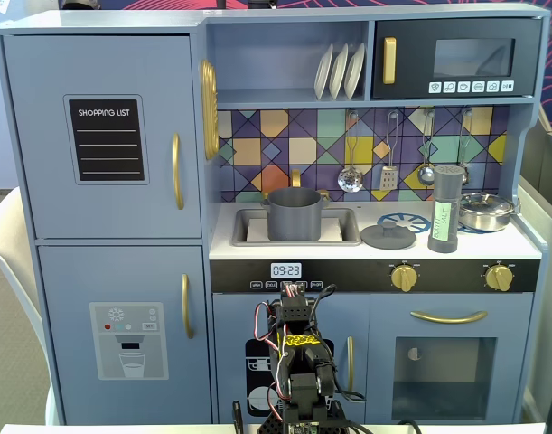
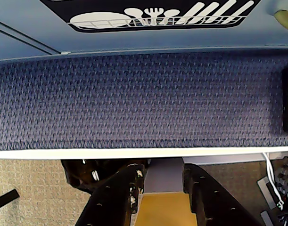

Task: Put salt in the gray recipient

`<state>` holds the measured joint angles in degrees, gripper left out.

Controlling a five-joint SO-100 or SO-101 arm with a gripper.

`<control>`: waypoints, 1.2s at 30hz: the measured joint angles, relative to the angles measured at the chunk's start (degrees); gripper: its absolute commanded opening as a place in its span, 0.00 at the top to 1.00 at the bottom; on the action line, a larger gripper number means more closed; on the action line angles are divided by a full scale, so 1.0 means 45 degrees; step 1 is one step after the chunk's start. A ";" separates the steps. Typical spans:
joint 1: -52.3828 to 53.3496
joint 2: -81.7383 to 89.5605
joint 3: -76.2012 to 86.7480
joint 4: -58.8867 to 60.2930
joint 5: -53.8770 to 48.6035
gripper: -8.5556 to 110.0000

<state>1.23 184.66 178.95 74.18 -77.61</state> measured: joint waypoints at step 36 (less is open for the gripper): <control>0.7168 -0.5137 -1.0449 -0.0332 -0.3574 0.93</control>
<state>33.49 161.54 131.92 72.69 -93.69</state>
